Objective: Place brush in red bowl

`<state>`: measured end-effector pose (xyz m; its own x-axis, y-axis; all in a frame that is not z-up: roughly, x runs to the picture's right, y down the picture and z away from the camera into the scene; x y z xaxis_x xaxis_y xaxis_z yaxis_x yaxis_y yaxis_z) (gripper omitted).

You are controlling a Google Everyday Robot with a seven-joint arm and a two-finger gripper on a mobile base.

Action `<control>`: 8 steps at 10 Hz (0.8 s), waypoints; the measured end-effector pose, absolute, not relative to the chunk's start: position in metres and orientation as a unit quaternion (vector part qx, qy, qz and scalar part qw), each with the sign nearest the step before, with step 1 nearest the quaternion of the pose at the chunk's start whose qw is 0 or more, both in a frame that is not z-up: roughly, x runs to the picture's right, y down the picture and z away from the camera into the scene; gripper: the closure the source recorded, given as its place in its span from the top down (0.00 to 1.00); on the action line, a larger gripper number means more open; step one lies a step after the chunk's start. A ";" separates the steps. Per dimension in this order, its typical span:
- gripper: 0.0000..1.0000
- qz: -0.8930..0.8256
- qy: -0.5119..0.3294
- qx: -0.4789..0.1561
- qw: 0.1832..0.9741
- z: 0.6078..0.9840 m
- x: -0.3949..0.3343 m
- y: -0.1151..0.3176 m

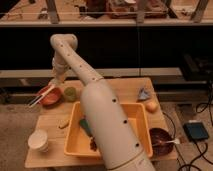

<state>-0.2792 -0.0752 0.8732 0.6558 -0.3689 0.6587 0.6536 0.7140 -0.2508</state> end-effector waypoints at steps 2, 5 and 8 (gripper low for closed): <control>0.09 -0.253 -0.288 -0.215 0.898 0.891 -0.274 -0.071; 0.09 -0.226 -0.298 -0.197 0.906 0.904 -0.277 -0.063; 0.09 -0.225 -0.308 -0.185 0.906 0.910 -0.280 -0.066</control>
